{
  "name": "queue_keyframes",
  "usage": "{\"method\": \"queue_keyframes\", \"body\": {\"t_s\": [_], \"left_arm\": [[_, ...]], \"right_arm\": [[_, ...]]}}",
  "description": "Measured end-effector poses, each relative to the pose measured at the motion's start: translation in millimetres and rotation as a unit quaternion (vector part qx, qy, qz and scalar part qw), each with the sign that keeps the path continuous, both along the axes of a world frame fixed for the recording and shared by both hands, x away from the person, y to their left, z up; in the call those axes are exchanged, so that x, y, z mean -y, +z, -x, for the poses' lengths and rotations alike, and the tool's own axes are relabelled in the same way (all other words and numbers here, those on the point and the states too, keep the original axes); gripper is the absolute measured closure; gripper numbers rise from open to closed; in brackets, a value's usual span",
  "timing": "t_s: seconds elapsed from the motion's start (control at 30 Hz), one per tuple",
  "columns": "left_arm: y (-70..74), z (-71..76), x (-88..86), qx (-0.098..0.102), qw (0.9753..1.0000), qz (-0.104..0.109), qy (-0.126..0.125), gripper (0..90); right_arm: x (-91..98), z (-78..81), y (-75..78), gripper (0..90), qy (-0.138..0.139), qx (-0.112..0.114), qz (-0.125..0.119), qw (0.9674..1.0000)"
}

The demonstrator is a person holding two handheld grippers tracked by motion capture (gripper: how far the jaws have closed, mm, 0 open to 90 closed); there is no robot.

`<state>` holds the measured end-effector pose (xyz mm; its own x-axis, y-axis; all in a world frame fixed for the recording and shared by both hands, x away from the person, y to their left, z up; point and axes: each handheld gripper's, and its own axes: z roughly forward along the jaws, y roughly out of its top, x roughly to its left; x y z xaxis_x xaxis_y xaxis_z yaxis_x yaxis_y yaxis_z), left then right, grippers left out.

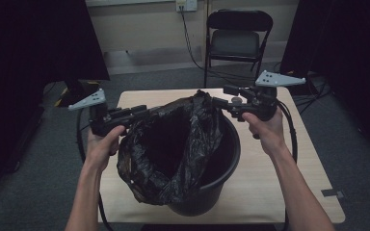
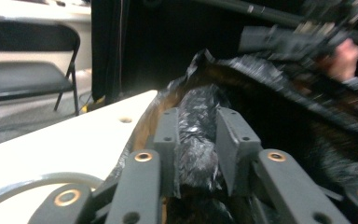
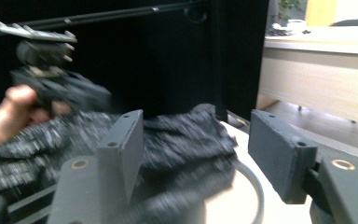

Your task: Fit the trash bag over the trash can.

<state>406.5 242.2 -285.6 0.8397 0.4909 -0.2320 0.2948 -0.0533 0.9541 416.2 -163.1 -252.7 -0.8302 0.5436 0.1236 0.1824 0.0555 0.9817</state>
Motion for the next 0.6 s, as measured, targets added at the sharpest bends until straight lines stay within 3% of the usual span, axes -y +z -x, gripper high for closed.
{"method": "queue_keyframes", "body": {"t_s": [0.07, 0.13, 0.27, 0.47, 0.53, 0.6], "left_arm": [[-6.2, -1.5, 6.2, -0.005, 0.9999, -0.005, 0.009, 75.6], [-10.8, 1.2, 6.7, -0.004, 0.9999, 0.006, 0.011, 76.0], [-11.3, 11.4, 0.9, -0.003, 0.9998, 0.009, 0.02, 75.4], [-14.3, 30.8, -15.0, 0.0, 0.9996, 0.024, 0.012, 74.4], [-13.4, 32.2, -17.5, 0.002, 0.9997, 0.02, 0.01, 73.3], [-11.3, 28.8, -18.9, 0.003, 0.9993, 0.03, 0.021, 68.4]], "right_arm": [[-7.6, -1.0, 4.4, 34.3, 0.012, -0.001, -0.003, 0.9999], [-16.6, -3.6, 2.4, 32.0, 0.034, -0.012, 0.004, 0.9993], [-29.7, -10.1, -9.9, 32.6, 0.048, -0.036, 0.035, 0.9976], [-36.2, -20.5, -15.6, 43.3, 0.061, -0.055, 0.062, 0.9948], [-39.5, -23.1, -15.4, 47.0, 0.073, -0.053, 0.075, 0.9931], [-41.6, -25.4, -14.6, 48.7, 0.072, -0.052, 0.084, 0.9924]]}}
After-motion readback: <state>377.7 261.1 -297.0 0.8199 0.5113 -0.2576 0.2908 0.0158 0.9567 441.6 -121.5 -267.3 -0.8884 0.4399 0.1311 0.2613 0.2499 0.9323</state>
